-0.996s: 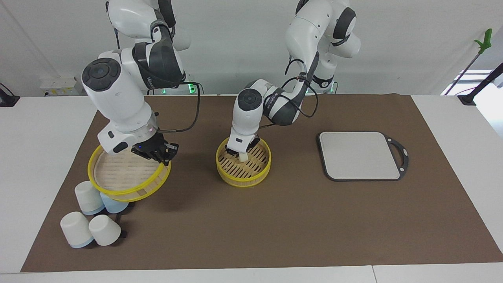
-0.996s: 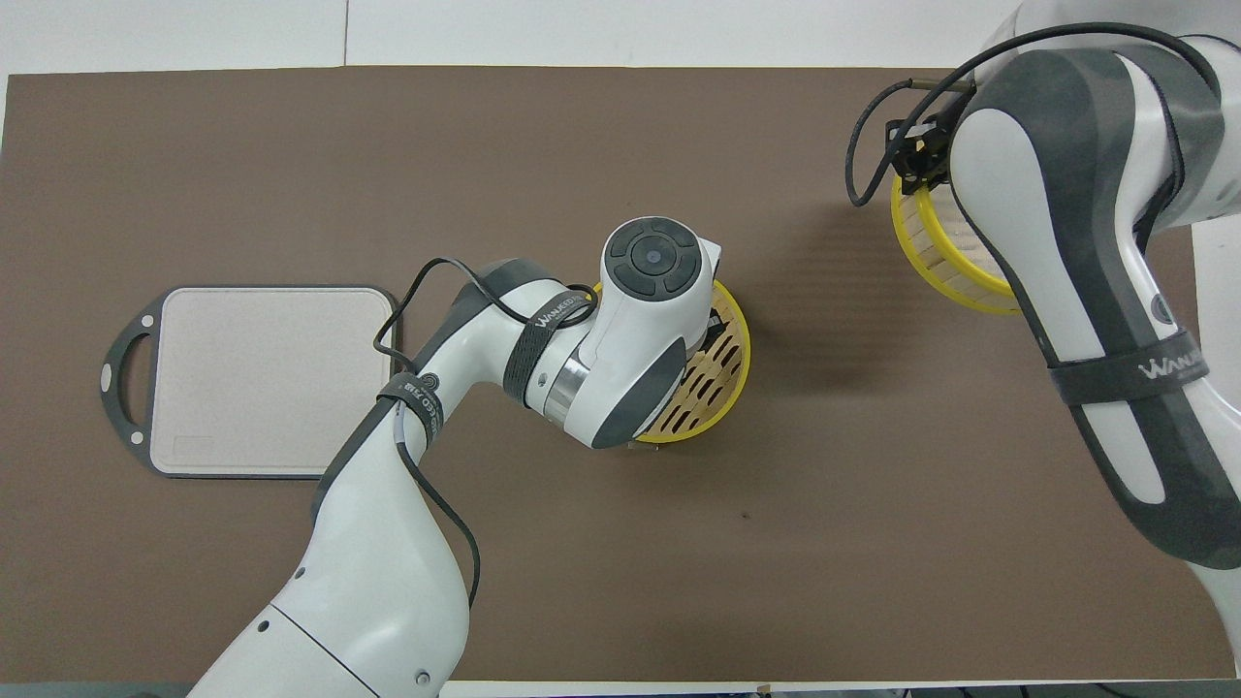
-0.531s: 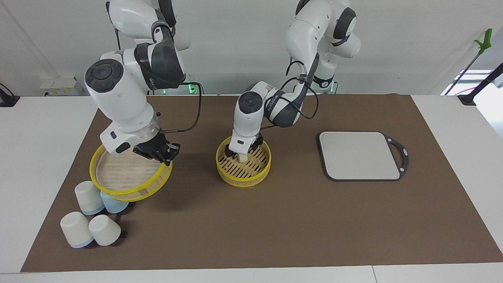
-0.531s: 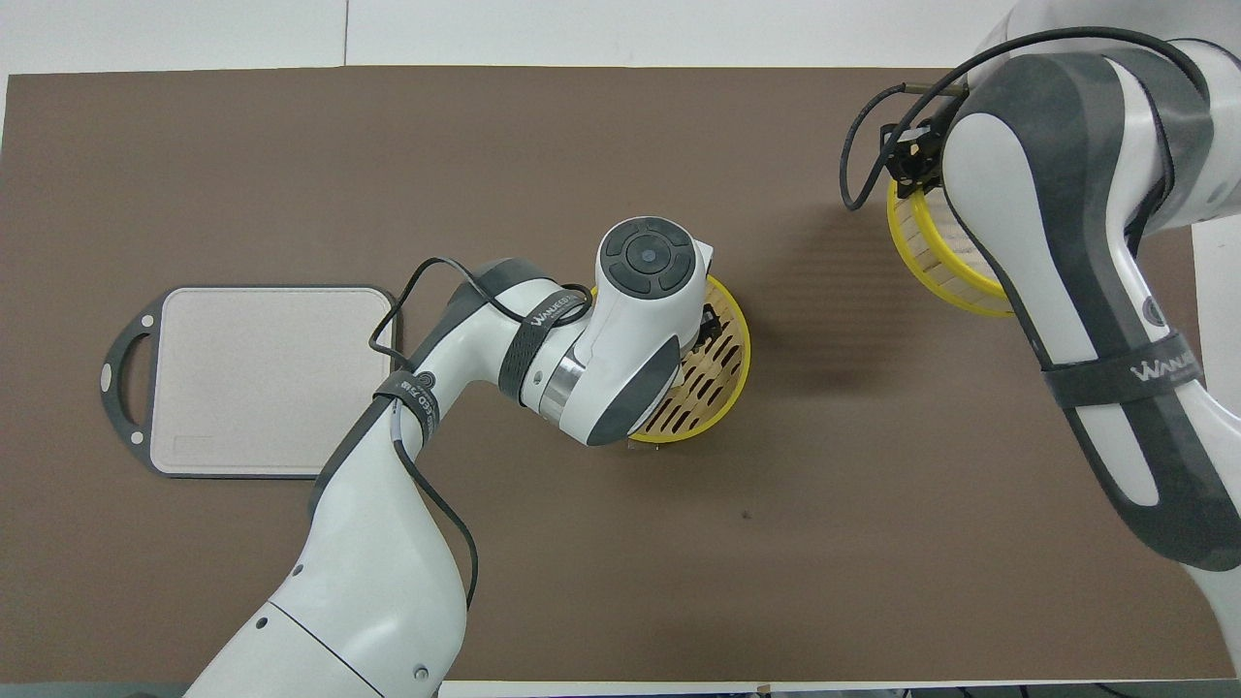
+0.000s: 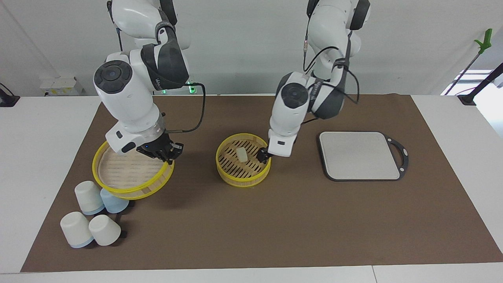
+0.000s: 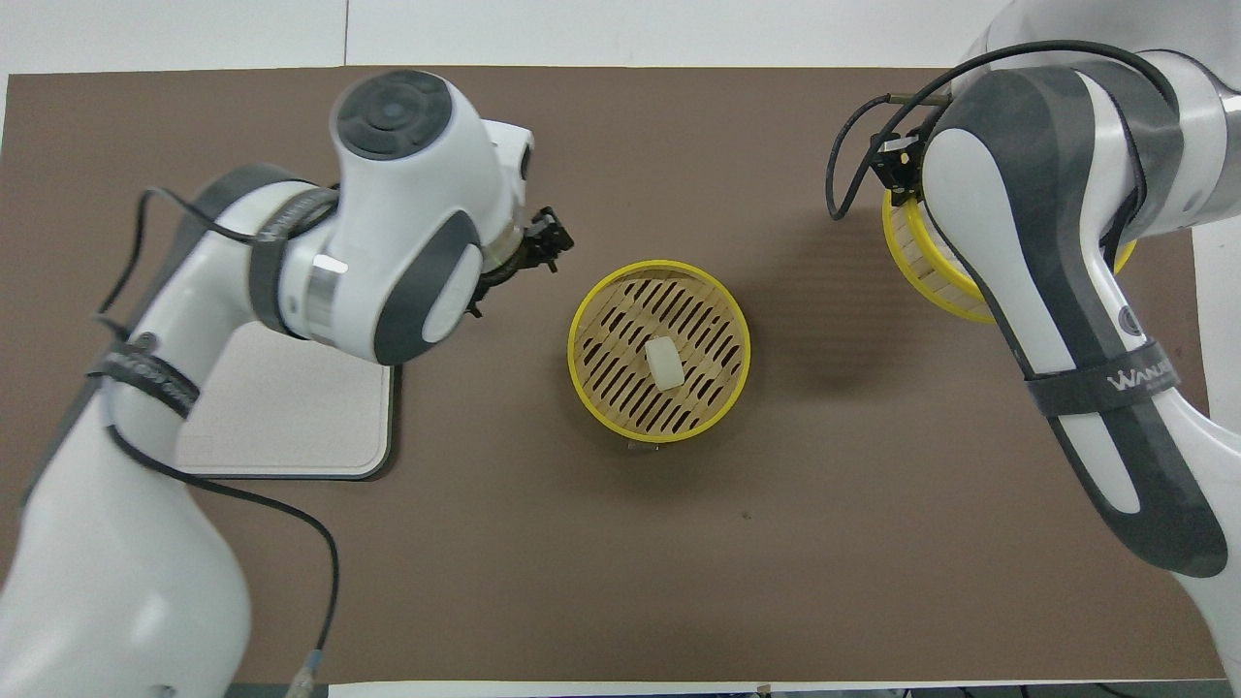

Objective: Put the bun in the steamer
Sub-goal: 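Withdraw the left gripper while the right gripper carries the lid back over the steamer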

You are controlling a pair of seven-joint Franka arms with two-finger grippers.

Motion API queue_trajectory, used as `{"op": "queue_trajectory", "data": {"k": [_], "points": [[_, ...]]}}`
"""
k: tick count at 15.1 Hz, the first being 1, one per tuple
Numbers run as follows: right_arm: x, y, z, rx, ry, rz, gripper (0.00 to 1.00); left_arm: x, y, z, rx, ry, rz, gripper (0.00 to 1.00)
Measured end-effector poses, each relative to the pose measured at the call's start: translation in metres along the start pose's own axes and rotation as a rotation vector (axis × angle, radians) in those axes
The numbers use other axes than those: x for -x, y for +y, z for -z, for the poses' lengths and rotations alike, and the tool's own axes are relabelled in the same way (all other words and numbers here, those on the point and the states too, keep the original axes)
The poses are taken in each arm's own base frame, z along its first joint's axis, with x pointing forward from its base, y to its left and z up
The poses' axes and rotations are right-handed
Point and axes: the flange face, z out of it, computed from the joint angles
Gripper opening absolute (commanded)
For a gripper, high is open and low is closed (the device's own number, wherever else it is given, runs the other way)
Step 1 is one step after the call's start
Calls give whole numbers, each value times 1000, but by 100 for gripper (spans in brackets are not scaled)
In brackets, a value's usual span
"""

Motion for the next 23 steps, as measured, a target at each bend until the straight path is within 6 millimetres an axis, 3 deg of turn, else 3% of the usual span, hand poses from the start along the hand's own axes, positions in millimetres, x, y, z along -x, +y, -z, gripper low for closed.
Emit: {"op": "queue_trajectory", "data": {"k": [2,4,7,10,12,16,20,23], "points": [[0,-1,1,-1,2,1,0,-38,-64,36,-11,-26,-55,100],[1,-4,1,-3,10,6,0,-61,-117,63,-8,-43,-106,100],[4,-13,-4,-8,22,-10,0,-76,-174,87,8,-42,-151,100],[19,-51,-8,-6,20,-44,0,-84,-220,108,9,-43,-182,100],[31,-83,-11,-6,24,-59,0,-81,-234,118,4,-40,-207,100],[61,-151,-24,-19,46,-116,0,-67,-237,126,-13,-66,-246,100],[100,-226,-58,-4,67,-152,0,-40,-239,144,-29,-84,-283,100],[116,-260,-85,14,77,-168,0,-30,-248,150,-32,-77,-296,100]]}}
